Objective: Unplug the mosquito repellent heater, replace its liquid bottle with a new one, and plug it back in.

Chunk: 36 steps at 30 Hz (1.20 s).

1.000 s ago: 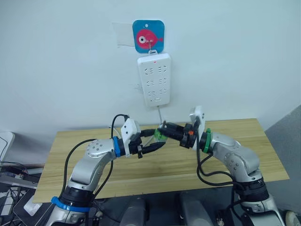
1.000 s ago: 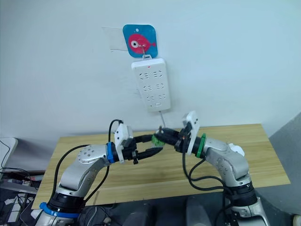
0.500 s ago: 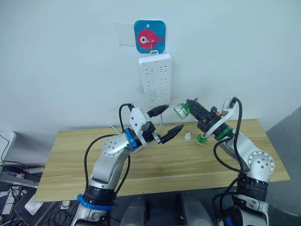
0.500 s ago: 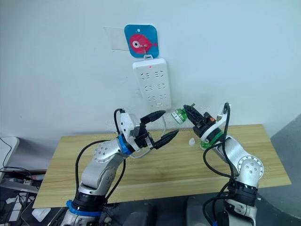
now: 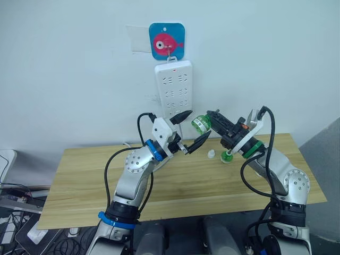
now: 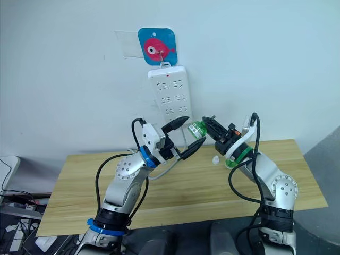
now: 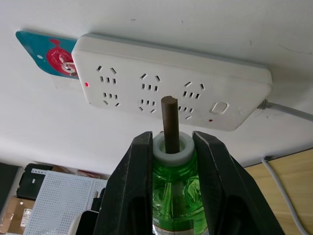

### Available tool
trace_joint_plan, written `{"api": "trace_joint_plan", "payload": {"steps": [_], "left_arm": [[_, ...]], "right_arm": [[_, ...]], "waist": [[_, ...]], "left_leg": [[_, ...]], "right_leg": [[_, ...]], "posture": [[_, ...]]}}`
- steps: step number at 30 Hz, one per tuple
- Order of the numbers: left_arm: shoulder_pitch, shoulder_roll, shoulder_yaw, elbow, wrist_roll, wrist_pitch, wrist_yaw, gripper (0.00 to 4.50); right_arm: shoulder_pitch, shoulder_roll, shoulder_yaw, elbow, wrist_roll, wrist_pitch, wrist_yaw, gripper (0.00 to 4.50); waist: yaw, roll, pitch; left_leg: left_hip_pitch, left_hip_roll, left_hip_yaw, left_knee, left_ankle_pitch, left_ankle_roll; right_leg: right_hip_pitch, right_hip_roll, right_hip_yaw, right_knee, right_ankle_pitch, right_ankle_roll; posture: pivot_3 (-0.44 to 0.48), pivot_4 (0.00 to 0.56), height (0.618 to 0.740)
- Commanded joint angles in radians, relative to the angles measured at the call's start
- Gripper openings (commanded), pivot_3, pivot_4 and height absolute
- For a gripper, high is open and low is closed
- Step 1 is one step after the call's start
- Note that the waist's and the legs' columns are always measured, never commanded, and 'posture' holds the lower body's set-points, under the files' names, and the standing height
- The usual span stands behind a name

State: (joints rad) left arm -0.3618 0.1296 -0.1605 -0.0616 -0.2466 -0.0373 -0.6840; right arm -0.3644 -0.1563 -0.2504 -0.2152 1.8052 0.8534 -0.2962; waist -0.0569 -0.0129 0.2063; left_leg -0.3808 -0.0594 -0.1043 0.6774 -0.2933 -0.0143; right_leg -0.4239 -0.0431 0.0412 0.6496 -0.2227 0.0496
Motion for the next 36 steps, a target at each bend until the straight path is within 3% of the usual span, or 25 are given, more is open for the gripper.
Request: {"api": "trace_joint_plan", "payload": {"steps": [1, 25, 28, 33, 36], "left_arm": [[-0.016, -0.010, -0.003, -0.003, 0.002, -0.031, 0.009, 4.50], [-0.027, -0.033, -0.008, 0.008, 0.003, -0.053, 0.047, 4.50], [-0.024, -0.034, -0.010, 0.007, 0.006, -0.051, 0.052, 3.94], [-0.018, -0.032, -0.010, 0.003, 0.005, -0.047, 0.060, 2.42], [-0.016, -0.032, -0.011, 0.002, 0.006, -0.045, 0.063, 2.25]], "right_arm": [[-0.001, -0.007, 0.015, -0.055, 0.047, -0.038, -0.003, 0.86], [0.013, -0.051, 0.113, -0.107, 0.093, -0.132, -0.020, 0.86], [0.013, -0.052, 0.118, -0.108, 0.096, -0.139, -0.021, 0.86], [0.006, -0.054, 0.120, -0.105, 0.096, -0.147, -0.020, 0.86], [0.006, -0.055, 0.122, -0.107, 0.096, -0.150, -0.019, 0.86]], "waist": [[0.000, 0.000, 0.000], [0.000, 0.000, 0.000], [0.000, 0.000, 0.000], [0.000, 0.000, 0.000], [0.000, 0.000, 0.000]], "left_leg": [[0.000, 0.000, 0.000, 0.000, 0.000, 0.000], [0.000, 0.000, 0.000, 0.000, 0.000, 0.000], [0.000, 0.000, -0.001, 0.000, 0.000, 0.000], [0.000, 0.000, -0.001, 0.000, 0.000, 0.000], [0.000, 0.001, -0.001, 0.000, 0.000, 0.000]], "right_leg": [[0.000, 0.000, 0.000, 0.000, 0.000, 0.000], [0.000, 0.001, 0.001, 0.000, 0.000, 0.000], [0.000, 0.001, 0.001, 0.000, 0.000, 0.000], [0.000, 0.001, 0.001, 0.000, 0.000, 0.000], [0.000, 0.002, 0.001, 0.000, 0.000, 0.000]], "posture": [[-0.092, 0.166, 0.740], [-0.091, 0.174, 0.740], [-0.088, 0.176, 0.740], [-0.087, 0.178, 0.740], [-0.087, 0.180, 0.740]]}}
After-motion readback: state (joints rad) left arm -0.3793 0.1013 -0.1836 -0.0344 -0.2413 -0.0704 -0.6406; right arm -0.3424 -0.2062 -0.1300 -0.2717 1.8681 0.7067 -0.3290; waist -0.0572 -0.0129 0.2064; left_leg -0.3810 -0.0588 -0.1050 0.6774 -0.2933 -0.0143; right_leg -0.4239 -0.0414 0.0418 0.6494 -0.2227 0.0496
